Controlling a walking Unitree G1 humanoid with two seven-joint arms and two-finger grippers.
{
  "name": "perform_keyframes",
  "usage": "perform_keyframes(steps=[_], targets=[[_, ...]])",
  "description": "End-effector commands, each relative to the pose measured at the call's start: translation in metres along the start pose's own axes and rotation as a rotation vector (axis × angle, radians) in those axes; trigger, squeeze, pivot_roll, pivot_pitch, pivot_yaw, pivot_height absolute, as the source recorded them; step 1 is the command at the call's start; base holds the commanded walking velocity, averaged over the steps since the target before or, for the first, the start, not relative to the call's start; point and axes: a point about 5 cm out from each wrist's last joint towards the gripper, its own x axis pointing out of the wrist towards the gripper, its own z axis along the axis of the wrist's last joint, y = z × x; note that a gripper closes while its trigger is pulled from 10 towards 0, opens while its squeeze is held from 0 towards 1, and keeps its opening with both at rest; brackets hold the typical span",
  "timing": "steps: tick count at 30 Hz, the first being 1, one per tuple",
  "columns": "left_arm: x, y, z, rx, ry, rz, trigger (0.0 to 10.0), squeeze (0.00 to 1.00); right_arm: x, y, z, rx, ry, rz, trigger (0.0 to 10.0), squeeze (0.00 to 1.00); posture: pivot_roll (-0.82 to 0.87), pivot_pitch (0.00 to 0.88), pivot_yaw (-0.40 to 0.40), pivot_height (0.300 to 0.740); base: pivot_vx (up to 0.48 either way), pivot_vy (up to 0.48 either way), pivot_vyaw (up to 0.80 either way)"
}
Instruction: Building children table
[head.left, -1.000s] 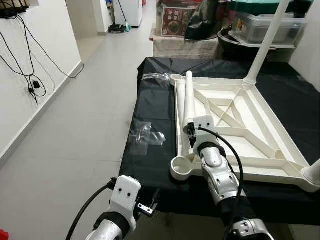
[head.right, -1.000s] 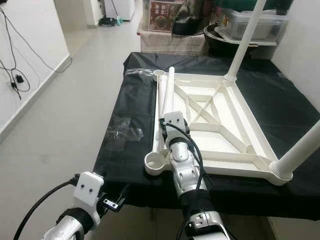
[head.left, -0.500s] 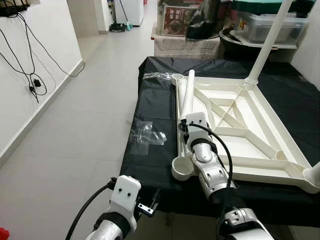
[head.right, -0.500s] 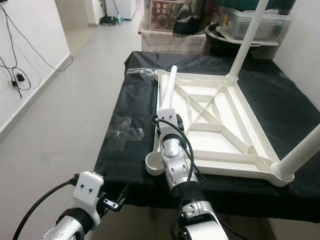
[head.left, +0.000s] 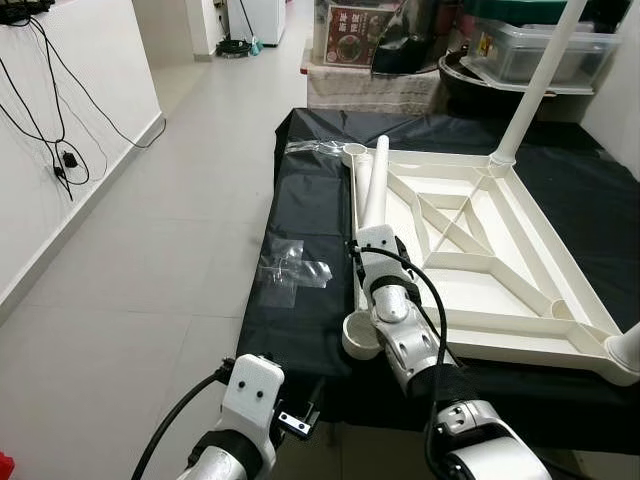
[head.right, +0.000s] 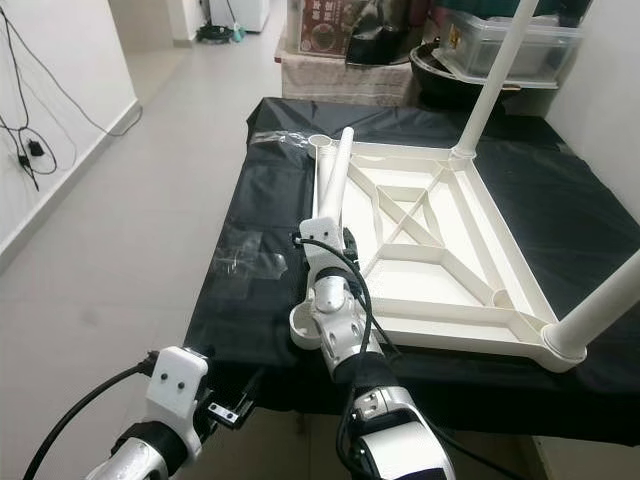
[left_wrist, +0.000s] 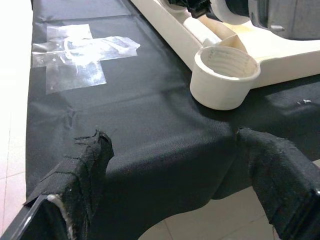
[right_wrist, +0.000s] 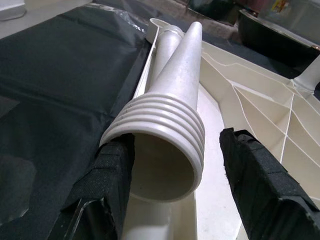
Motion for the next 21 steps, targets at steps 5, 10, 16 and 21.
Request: perform_keyframes(steps=[5, 10, 16, 21], targets=[[-0.0044, -0.0036, -0.0002, -0.009, 0.015, -0.002, 10.0, 0.00, 0.0045, -0.0038, -0.0005, -0.002, 0.009, -0.036, 10.0, 0.00, 0.08, 0.149, -0.087, 0.740, 0.000, 0.000, 0.00], [-0.0051, -0.0043, -0.0003, -0.012, 0.018, -0.002, 10.0, 0.00, 0.0071, -0.0066, -0.0004, 0.002, 0.015, -0.057, 10.0, 0.00, 0.08, 0.145, -0.087, 0.740, 0.000, 0.000, 0.00], [-0.0055, -0.0047, -0.0007, -0.011, 0.020, -0.003, 10.0, 0.00, 0.0086, -0.0085, -0.0008, 0.018, 0.018, -0.070, 0.0, 0.00, 0.08, 0.139, -0.088, 0.740, 0.000, 0.000, 0.00], [-0.0038, -0.0036, -0.0015, -0.007, 0.020, -0.003, 10.0, 0.00, 0.0088, -0.0097, -0.0022, 0.049, 0.021, -0.077, 0.0, 0.00, 0.08, 0.133, -0.085, 0.740, 0.000, 0.000, 0.00]])
